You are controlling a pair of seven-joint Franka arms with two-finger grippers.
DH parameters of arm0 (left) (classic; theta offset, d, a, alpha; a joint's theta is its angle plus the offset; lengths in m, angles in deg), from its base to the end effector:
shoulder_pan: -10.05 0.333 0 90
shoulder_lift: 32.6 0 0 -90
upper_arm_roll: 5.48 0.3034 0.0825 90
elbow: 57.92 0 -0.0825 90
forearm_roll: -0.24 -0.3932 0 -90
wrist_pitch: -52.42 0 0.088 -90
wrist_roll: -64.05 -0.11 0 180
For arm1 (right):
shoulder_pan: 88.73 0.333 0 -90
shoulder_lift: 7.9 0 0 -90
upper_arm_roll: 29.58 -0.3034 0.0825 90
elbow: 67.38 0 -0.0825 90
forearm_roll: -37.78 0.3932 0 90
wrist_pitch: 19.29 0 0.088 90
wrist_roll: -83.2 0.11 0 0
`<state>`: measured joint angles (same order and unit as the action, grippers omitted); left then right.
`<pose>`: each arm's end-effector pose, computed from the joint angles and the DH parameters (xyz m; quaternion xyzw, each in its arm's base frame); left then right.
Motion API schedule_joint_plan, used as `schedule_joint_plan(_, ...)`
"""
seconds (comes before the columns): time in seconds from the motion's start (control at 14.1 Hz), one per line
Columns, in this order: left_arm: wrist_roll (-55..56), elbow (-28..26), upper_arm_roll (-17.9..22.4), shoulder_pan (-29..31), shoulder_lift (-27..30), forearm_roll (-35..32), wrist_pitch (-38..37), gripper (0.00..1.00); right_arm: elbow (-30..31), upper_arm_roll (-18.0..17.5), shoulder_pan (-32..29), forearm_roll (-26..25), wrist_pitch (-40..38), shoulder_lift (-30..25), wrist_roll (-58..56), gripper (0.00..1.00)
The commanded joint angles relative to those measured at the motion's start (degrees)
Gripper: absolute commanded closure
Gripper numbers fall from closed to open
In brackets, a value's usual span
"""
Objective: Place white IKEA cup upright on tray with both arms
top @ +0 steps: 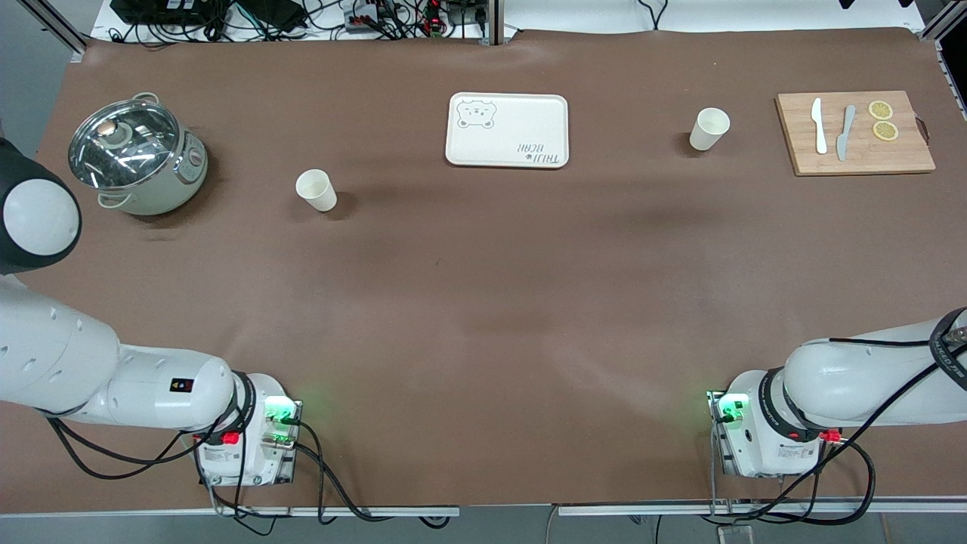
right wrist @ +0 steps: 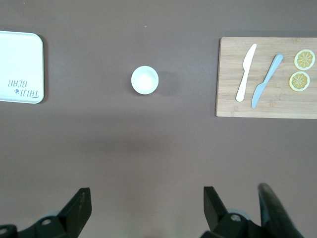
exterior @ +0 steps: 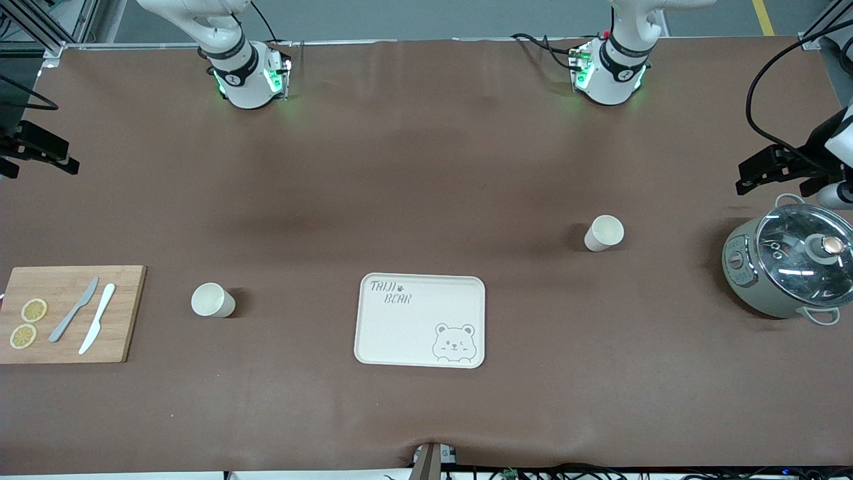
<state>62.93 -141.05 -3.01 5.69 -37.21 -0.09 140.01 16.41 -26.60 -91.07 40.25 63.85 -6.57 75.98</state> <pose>0.5836 -0.0197 0.6165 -0.9996 0.0262 0.0012 0.0046 0.5565 -0.0463 0.6372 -0.9995 -0.0188 0.0149 0.0226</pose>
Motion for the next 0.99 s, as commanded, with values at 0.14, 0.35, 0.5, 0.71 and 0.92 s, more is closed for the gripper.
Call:
schedule_joint_plan(0.14,-0.02,0.59,-0.11,0.05,-0.31,-0.02,-0.67,0.00,0.50,-0.69,-0.73,-0.54,-0.18,-0.71,-0.52,0.00)
schedule_joint_plan(0.35,-0.55,0.51,-0.28,-0.12,-0.31,0.50,-0.68,0.00,0.50,-0.61,-0.73,-0.54,-0.18,-0.71,-0.60,0.00)
schedule_joint_plan(0.5,0.15,0.51,-0.46,-1.09,-1.01,0.68,-0.50,0.00,0.50,-0.69,-0.73,-0.54,-0.18,-0.71,-0.60,0.00)
schedule_joint_plan(0.71,1.90,0.07,-0.46,-2.67,-3.03,1.64,3.01,0.00,0.50,-0.69,-0.73,-0.54,-0.09,-0.71,-0.60,0.00)
schedule_joint_plan(0.92,2.71,-0.54,-0.55,-2.59,-3.91,2.53,3.54,0.00,0.50,-0.69,-0.73,-0.54,0.00,-0.71,-0.60,0.00)
